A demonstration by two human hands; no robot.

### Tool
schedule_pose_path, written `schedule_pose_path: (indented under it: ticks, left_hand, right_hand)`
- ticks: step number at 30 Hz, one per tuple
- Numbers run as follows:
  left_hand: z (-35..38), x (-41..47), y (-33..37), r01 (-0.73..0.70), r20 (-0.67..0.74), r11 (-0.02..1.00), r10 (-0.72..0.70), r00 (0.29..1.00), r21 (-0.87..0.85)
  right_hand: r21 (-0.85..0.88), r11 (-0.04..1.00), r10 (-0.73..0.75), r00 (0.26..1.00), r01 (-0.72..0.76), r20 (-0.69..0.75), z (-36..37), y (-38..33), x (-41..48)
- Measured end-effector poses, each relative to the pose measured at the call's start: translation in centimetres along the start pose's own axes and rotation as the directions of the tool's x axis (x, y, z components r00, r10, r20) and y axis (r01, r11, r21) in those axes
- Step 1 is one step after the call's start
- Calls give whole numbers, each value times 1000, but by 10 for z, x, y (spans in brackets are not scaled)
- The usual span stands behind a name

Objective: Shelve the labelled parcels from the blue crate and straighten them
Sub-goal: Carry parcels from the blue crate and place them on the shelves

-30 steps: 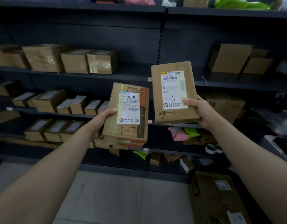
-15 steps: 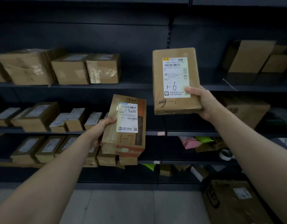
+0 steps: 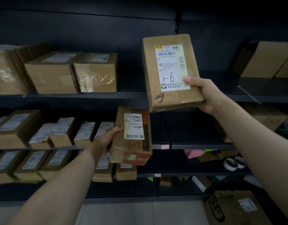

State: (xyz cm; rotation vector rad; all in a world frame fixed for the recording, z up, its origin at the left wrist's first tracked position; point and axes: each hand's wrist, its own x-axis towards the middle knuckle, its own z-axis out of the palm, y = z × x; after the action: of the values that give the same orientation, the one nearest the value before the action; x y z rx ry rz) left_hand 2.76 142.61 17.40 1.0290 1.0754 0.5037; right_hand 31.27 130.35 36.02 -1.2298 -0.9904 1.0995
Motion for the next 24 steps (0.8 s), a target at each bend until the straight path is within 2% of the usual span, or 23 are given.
schedule_pose_path:
  ticks: [9, 14, 19, 24]
  left_hand:
    - [-1, 76, 11, 156, -11, 988, -156, 988, -14]
    - [-9, 104, 14, 152, -7, 988, -153, 988, -28]
    - [-18, 125, 18, 207, -12, 977, -207, 978, 45]
    - [-22, 137, 20, 251, -53, 963, -247, 968, 99]
  right_hand:
    - [-29, 998, 55, 996, -54, 67, 1, -21, 67]
    - [-19, 998, 56, 995, -55, 79, 5, -27, 88]
    - [-51, 996, 75, 995, -71, 71, 16, -27, 102]
    - [-7, 993, 121, 992, -121, 32, 25, -23, 108]
